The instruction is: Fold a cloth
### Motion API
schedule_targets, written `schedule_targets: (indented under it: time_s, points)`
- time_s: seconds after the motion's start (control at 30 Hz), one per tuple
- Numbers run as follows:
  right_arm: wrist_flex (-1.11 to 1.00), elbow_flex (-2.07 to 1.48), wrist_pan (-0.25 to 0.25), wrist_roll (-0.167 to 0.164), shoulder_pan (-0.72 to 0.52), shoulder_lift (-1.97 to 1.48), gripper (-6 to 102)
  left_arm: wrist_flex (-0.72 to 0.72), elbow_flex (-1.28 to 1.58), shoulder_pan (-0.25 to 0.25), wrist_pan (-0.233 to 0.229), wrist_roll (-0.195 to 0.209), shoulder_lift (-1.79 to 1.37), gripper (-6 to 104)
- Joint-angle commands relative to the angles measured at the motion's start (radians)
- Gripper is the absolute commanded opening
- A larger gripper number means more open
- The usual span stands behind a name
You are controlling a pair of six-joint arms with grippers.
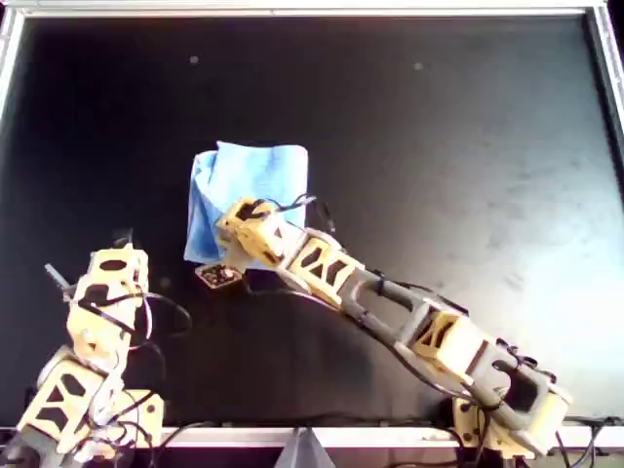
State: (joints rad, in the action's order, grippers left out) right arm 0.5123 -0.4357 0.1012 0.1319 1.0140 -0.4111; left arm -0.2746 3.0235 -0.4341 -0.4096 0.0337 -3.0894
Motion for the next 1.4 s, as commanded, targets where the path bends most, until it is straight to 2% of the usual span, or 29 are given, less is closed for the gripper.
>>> schedule_targets:
  time_s: [0.0, 0.2, 0.5, 0.63, 0.77, 0.87, 1.0, 1.03, 1.23, 1.3, 1.37]
  points:
    - [0.006, 0.066, 0.008, -0.003, -0.002, -0.066, 47, 0.017, -0.015, 0.018, 0.005, -0.005, -0.014, 66]
    - [0.209, 0.066, 0.008, -0.005, -0.011, -0.213, 48, 0.017, -0.015, 0.018, -0.003, -0.006, -0.014, 66]
    - [0.669, 0.067, 0.008, -0.006, -0.032, -0.512, 48, 0.017, -0.015, 0.018, -0.008, -0.005, -0.014, 66]
    - [0.902, 0.069, 0.008, -0.006, -0.115, -0.594, 47, 0.017, -0.015, 0.018, -0.009, -0.002, -0.014, 66]
    - [0.988, 0.087, 0.008, -0.006, -0.279, -0.675, 46, 0.017, -0.015, 0.018, -0.011, 0.000, -0.014, 66]
    - [1.005, 0.069, 0.008, 0.012, -0.397, -0.759, 33, 0.017, -0.015, 0.018, -0.011, -0.002, -0.014, 66]
    - [1.034, 0.015, 0.008, 0.014, -0.518, -0.867, 1, 0.017, -0.015, 0.018, -0.011, 0.003, -0.015, 66]
    - [1.037, -0.014, -0.006, 0.012, -0.537, -0.900, -4, 0.017, -0.015, 0.018, -0.011, 0.003, -0.015, 66]
    - [1.029, -0.379, 0.008, 0.014, -0.569, -1.315, 4, 0.017, -0.015, 0.018, -0.011, 0.005, -0.015, 66]
    - [1.017, -0.531, 0.008, 0.012, -0.571, -1.516, 4, 0.017, -0.015, 0.005, 0.005, -0.008, -0.015, 66]
    - [1.002, -0.672, 0.009, -0.003, -0.577, -1.724, 4, 0.017, -0.025, 0.005, 0.006, -0.009, -0.017, 66]
